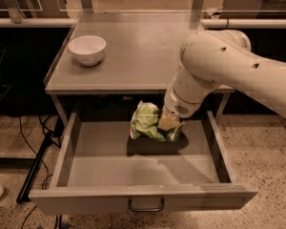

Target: Pick green jalapeno chip bag from top drawer and place on counter

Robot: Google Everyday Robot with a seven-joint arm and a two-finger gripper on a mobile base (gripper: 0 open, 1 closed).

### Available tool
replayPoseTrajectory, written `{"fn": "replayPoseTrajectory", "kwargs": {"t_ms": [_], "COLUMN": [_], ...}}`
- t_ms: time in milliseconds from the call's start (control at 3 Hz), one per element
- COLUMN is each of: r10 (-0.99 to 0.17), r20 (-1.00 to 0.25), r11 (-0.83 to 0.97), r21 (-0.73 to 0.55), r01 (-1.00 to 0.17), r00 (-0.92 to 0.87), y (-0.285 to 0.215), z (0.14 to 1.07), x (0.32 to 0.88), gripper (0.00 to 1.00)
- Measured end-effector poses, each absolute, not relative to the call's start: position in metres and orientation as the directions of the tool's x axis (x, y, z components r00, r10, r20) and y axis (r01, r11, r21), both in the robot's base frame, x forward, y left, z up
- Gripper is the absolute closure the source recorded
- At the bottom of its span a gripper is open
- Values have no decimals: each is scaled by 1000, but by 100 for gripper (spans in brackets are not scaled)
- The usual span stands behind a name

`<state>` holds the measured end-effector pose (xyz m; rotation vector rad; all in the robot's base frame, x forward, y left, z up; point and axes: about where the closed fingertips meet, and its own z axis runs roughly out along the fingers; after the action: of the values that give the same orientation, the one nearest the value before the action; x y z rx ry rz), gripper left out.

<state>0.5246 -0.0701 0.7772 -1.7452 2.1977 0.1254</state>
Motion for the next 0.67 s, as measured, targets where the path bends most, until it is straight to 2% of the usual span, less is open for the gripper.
{"fn": "replayPoseTrajectory", "kwargs": {"t_ms": [333,667], "r10": [-936,-934], "r20": [-292,-298], "r11": [255,257], "r21": [-171,-179], "r01": [-952,-950], "r00": [-198,-196], "y": [-79,-79], "z": [804,808], "x": [497,498], "gripper": [100,100]}}
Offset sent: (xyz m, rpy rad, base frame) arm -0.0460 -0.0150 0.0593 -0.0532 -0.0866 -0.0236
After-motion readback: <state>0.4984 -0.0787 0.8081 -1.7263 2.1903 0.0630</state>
